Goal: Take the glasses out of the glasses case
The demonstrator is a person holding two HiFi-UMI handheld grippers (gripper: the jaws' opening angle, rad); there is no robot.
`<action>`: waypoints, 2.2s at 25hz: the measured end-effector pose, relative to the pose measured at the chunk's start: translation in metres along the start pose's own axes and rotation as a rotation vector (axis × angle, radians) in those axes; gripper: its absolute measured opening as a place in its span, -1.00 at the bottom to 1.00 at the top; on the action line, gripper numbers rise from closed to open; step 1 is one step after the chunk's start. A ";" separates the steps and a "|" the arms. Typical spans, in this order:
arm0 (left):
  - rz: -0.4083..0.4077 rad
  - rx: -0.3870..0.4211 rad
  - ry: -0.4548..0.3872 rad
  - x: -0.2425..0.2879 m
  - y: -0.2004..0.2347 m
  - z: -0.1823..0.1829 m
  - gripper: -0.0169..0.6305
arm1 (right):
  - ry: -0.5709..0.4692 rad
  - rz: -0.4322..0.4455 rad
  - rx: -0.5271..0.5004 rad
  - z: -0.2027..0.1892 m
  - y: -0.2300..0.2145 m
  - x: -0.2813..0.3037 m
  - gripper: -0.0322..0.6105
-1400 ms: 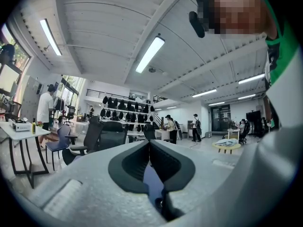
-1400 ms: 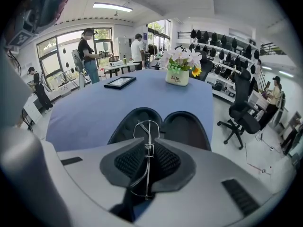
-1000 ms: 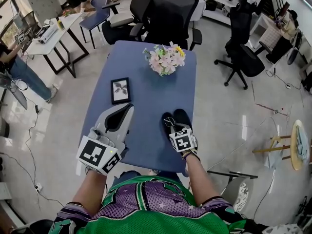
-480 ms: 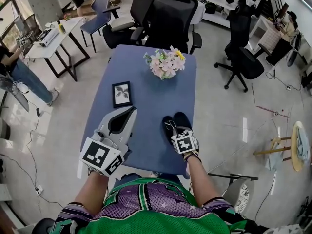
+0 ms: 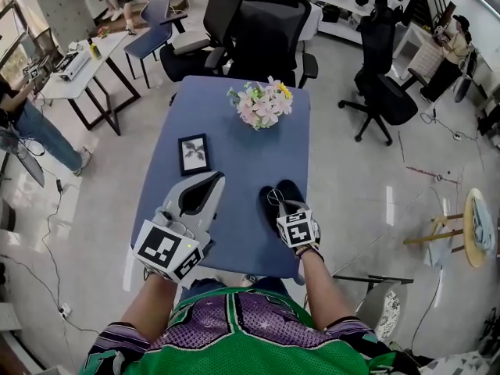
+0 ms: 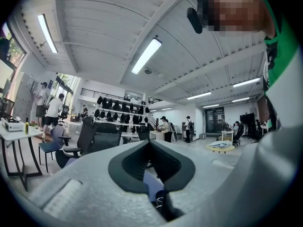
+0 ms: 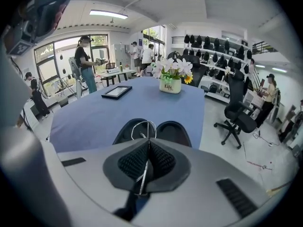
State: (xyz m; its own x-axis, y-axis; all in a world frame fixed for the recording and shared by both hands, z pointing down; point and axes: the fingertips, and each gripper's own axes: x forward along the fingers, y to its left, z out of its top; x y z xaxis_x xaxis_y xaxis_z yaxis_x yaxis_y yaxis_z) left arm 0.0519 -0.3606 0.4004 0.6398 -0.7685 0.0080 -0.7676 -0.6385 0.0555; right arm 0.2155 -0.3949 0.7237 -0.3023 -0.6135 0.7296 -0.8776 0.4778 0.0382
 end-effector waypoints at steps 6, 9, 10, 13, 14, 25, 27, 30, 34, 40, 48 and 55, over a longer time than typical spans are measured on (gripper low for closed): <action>-0.007 -0.011 -0.023 -0.019 0.015 0.011 -0.90 | -0.029 -0.054 0.010 0.014 0.003 -0.019 -0.88; -0.011 -0.023 -0.029 -0.028 0.018 0.012 -0.90 | -0.043 -0.077 0.011 0.021 0.004 -0.029 -0.88; -0.014 -0.028 -0.034 -0.029 0.018 0.012 -0.90 | -0.049 -0.084 0.013 0.024 0.004 -0.033 -0.88; -0.020 -0.042 -0.048 -0.033 0.020 0.013 -0.90 | -0.071 -0.098 0.018 0.031 0.005 -0.044 -0.88; -0.022 -0.043 -0.052 -0.034 0.019 0.014 -0.90 | -0.076 -0.102 0.018 0.033 0.006 -0.047 -0.88; -0.026 -0.038 -0.106 -0.056 0.023 0.028 -0.90 | -0.193 -0.146 0.065 0.070 0.011 -0.084 -0.88; -0.025 -0.035 -0.110 -0.063 0.024 0.031 -0.90 | -0.224 -0.151 0.091 0.078 0.013 -0.092 -0.88; -0.022 -0.034 -0.112 -0.077 0.029 0.033 -0.90 | -0.271 -0.160 0.130 0.090 0.018 -0.104 -0.88; -0.014 -0.023 -0.114 -0.097 0.033 0.039 -0.90 | -0.317 -0.172 0.155 0.102 0.027 -0.123 -0.88; 0.002 -0.019 -0.119 -0.130 0.048 0.042 -0.90 | -0.390 -0.204 0.173 0.116 0.044 -0.154 -0.88; -0.005 -0.012 -0.113 -0.163 0.060 0.039 -0.90 | -0.516 -0.242 0.214 0.136 0.076 -0.200 -0.88; -0.026 -0.009 -0.120 -0.180 0.064 0.041 -0.90 | -0.590 -0.253 0.217 0.143 0.106 -0.232 -0.88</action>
State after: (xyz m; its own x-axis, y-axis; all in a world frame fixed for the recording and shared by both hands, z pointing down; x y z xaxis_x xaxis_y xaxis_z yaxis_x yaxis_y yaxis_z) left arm -0.1141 -0.2652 0.3618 0.6496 -0.7518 -0.1131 -0.7504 -0.6580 0.0631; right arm 0.1389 -0.2919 0.4605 -0.1766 -0.9595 0.2194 -0.9842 0.1757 -0.0239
